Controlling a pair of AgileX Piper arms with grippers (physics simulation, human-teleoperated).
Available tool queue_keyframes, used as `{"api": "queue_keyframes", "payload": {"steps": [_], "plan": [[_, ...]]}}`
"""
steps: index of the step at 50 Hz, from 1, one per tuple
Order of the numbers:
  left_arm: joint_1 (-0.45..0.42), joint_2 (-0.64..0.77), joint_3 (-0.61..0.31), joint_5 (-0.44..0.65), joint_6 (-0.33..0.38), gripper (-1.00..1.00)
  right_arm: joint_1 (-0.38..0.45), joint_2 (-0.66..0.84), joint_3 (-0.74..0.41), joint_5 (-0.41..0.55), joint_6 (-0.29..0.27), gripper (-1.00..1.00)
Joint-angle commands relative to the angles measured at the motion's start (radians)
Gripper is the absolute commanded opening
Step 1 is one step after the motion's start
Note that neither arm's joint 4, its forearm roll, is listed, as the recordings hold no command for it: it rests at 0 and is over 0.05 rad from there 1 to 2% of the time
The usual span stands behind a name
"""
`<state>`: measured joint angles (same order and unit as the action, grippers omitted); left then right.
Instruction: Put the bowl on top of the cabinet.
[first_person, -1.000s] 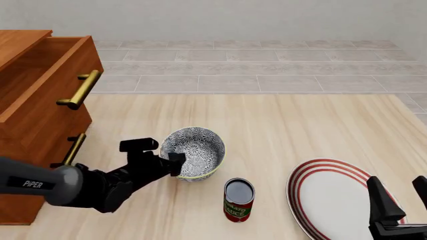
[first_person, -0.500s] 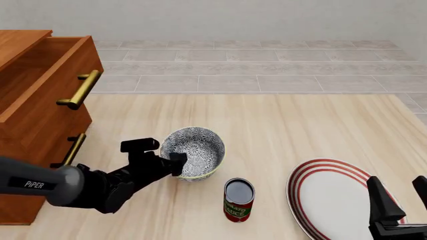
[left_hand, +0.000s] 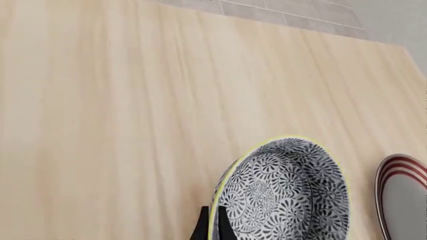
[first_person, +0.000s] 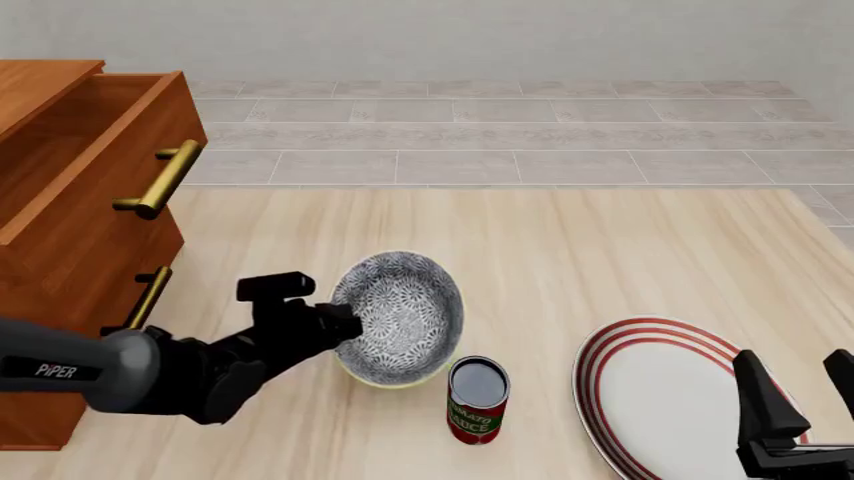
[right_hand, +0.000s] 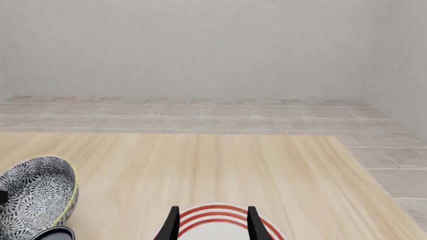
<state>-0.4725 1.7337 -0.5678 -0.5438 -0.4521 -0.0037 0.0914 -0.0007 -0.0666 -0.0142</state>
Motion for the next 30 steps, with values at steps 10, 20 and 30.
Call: {"api": "queue_keyframes", "payload": {"steps": [10, 20, 30], "plan": [[0.013, -0.157, 0.003, 0.079, 0.002, -1.00, -0.001, 0.008, 0.000, -0.009, -0.001, 1.00], [0.005, -0.274, -0.015, 0.160, 0.006, -1.00, -0.001, 0.000, 0.000, -0.002, -0.002, 1.00], [0.012, -0.363, -0.041, 0.248, 0.026, -1.00, -0.001, -0.021, 0.000, 0.019, -0.004, 1.00]]}}
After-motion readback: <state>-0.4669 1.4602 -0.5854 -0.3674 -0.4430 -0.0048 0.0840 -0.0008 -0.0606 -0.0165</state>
